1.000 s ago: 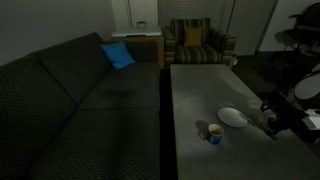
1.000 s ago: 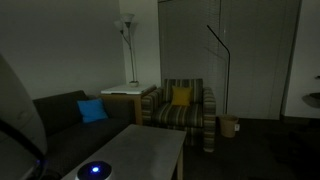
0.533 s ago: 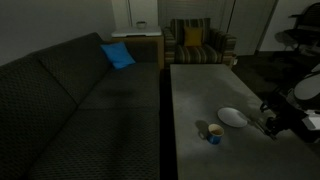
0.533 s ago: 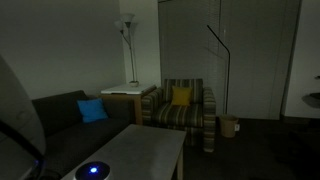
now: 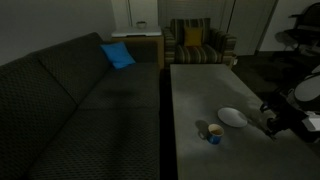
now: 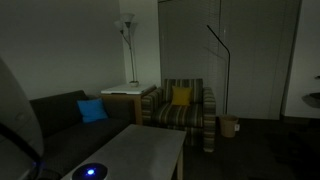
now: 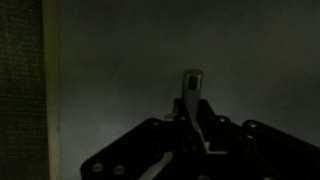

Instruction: Move the spoon to the right

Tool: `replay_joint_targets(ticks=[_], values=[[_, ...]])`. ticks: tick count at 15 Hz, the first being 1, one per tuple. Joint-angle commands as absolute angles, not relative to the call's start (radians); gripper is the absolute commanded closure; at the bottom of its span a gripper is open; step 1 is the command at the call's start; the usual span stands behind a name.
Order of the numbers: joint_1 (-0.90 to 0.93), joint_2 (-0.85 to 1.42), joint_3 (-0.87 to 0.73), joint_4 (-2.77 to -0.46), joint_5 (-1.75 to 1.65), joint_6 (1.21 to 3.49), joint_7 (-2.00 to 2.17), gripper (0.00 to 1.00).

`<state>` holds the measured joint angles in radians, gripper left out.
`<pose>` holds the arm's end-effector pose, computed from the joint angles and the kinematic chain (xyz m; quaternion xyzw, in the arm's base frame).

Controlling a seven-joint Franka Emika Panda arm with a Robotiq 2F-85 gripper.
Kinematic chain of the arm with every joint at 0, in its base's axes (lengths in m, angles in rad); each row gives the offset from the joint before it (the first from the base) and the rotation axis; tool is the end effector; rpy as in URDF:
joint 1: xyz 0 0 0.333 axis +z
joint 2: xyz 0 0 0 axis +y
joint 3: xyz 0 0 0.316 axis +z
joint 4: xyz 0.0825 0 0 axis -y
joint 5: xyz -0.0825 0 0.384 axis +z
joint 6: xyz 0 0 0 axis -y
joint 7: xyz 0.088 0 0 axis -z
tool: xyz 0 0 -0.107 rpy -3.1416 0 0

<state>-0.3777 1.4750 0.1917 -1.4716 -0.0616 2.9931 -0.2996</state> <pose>0.5708 -0.1055 -0.1713 -0.9956 0.0017 -0.0545 0.0764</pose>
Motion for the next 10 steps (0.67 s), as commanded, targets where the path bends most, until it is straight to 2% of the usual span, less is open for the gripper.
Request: replay_joint_targets(ticks=[1,9,10], values=[[-0.374,1.475,0.191,-1.503,-0.058,3.04,-0.302,0.57],[-0.34,1.463,0.19,-1.515,-0.102,3.005,-0.33,0.02],[-0.335,1.454,0.188,-1.525,-0.11,3.001,-0.327,0.0]])
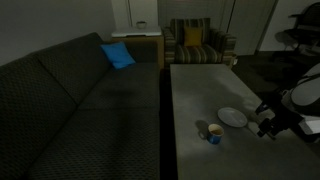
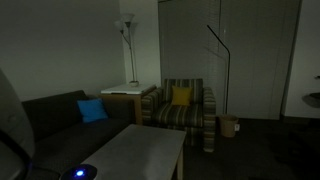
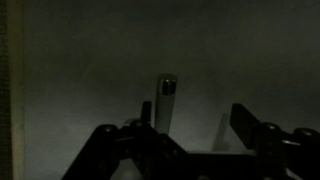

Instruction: Move the spoon to the right

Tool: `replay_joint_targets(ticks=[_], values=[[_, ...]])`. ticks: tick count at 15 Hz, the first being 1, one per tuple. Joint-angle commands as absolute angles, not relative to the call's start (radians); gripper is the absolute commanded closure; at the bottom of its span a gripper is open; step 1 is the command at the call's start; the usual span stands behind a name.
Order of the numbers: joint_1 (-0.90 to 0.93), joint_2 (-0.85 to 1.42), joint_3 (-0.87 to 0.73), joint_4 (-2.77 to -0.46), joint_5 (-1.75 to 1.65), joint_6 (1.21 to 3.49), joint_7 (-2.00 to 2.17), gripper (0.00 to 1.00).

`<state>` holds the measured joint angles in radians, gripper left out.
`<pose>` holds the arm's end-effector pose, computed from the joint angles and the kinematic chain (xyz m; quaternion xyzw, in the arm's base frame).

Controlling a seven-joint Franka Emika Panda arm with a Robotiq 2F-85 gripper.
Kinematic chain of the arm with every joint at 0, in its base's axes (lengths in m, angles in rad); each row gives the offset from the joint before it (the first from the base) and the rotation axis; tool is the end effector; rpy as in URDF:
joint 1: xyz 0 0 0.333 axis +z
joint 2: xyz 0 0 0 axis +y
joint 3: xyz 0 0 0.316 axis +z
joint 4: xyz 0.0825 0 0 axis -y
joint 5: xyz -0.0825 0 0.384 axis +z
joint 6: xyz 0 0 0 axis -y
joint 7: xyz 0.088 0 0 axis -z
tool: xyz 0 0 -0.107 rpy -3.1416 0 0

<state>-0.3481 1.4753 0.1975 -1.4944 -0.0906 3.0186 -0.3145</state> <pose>0.5678 -0.0800 -0.1735 -0.9948 -0.0349 -0.0570 0.0773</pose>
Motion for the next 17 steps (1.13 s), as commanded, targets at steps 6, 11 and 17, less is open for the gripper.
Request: replay_joint_targets(ticks=[6,11,17], values=[[-0.284,1.393,0.145,-1.587,-0.126,3.008,-0.296,0.0],[-0.203,1.299,0.076,-1.673,-0.131,3.016,-0.261,0.0],[-0.103,1.178,0.003,-1.787,-0.133,3.02,-0.211,0.0]])
